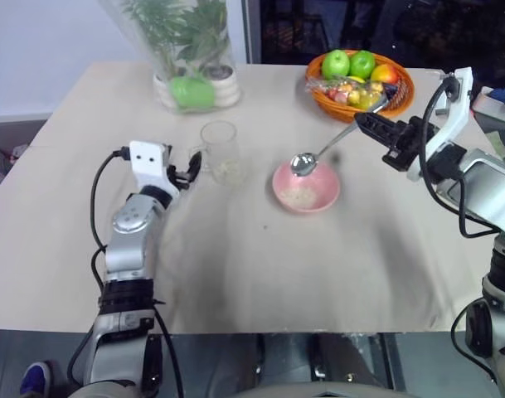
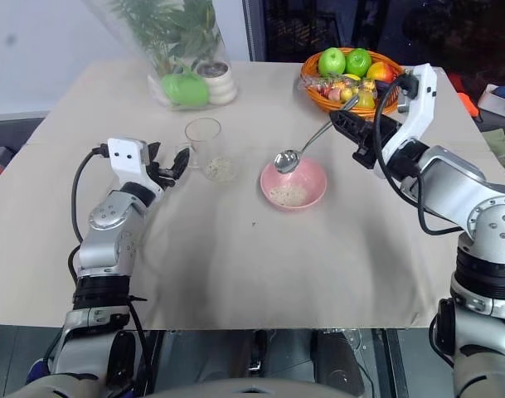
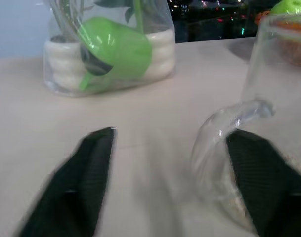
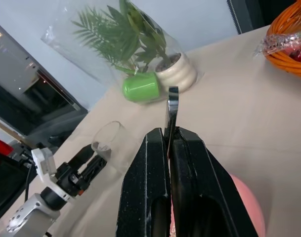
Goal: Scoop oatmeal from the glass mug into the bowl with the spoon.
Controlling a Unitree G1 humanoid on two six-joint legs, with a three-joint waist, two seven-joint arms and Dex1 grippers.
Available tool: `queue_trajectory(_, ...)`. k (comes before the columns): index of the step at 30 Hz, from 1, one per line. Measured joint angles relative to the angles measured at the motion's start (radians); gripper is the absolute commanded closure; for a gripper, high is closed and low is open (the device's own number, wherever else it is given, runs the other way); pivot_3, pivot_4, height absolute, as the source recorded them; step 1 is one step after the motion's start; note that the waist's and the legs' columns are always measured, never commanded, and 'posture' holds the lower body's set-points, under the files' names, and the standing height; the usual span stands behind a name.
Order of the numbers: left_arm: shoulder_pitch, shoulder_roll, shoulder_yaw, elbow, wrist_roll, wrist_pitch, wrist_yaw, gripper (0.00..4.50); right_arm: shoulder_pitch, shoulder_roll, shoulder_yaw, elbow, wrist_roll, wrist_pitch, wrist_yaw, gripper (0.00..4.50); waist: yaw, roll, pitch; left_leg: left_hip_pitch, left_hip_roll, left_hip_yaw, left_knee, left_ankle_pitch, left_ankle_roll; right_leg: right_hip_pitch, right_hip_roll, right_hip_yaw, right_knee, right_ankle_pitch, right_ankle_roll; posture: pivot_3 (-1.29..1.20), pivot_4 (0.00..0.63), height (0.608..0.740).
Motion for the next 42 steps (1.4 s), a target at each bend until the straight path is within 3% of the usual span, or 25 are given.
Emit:
queue_trajectory(2, -0.019, -0.024, -0.006, 0.013, 0.002, 0.006, 0.017, 3.67, 0.000, -0.007, 0.001, -0.001, 0.007, -0.005, 0.000, 4.50, 0.001, 0.000, 0.000, 0.000, 0.000, 0.000, 0.000, 0.000, 0.000, 0.000, 0.000, 0.000, 0.000, 0.000, 0.000, 0.00, 0.150, 0.740)
queue_trajectory(4, -0.027, -0.034, -0.014, 0.026, 0.007, 0.006, 0.024, 4.32, 0.000, -0.011, 0.002, -0.001, 0.012, -0.009, 0.000, 4.50, 0.001, 0.000, 0.000, 0.000, 0.000, 0.000, 0.000, 0.000, 0.000, 0.000, 0.000, 0.000, 0.000, 0.000, 0.000, 0.00, 0.150, 0.740)
queue_trajectory(5, -0.028, -0.036, -0.024, 0.037, 0.020, 0.007, 0.032, 4.42, 0.000, -0.015, 0.002, -0.001, 0.016, -0.012, 0.000, 4.50, 0.000, 0.000, 0.000, 0.000, 0.000, 0.000, 0.000, 0.000, 0.000, 0.000, 0.000, 0.000, 0.000, 0.000, 0.000, 0.00, 0.150, 0.740)
queue_trajectory(24, -0.038, -0.052, -0.035, 0.046, 0.083, -0.106, 0.066, 4.42, -0.146, -0.018, 0.080, 0.020, -0.031, -0.027, 0.043, 4.50, 0.001, 0.000, 0.000, -0.001, 0.000, 0.000, 0.000, 0.000, 0.000, 0.000, -0.001, 0.000, -0.001, 0.000, 0.000, 0.00, 0.150, 0.740)
queue_trajectory(28, -0.033, -0.051, -0.037, 0.044, 0.111, -0.178, 0.076, 4.42, -0.177, 0.005, 0.083, 0.044, -0.051, -0.028, 0.046, 4.50, -0.001, 0.000, 0.000, -0.001, 0.000, 0.000, 0.000, 0.000, 0.000, 0.000, -0.001, 0.000, 0.000, 0.000, 0.000, 0.00, 0.150, 0.740)
queue_trajectory(33, -0.031, -0.049, -0.081, 0.045, 0.166, -0.277, 0.073, 4.42, -0.324, 0.067, 0.122, 0.069, -0.122, -0.044, 0.068, 4.50, -0.003, 0.000, 0.000, -0.001, 0.000, 0.001, 0.000, 0.000, 0.000, -0.002, -0.001, 0.001, 0.000, 0.000, 0.000, 0.00, 0.150, 0.740)
queue_trajectory(42, 0.051, -0.075, -0.089, 0.046, 0.158, -0.283, 0.075, 4.42, -0.335, 0.107, 0.157, 0.111, -0.212, -0.038, 0.148, 4.50, -0.002, 0.000, 0.000, -0.003, 0.000, 0.002, 0.000, 0.001, -0.001, -0.004, -0.002, 0.001, 0.000, 0.000, 0.000, 0.00, 0.150, 0.740)
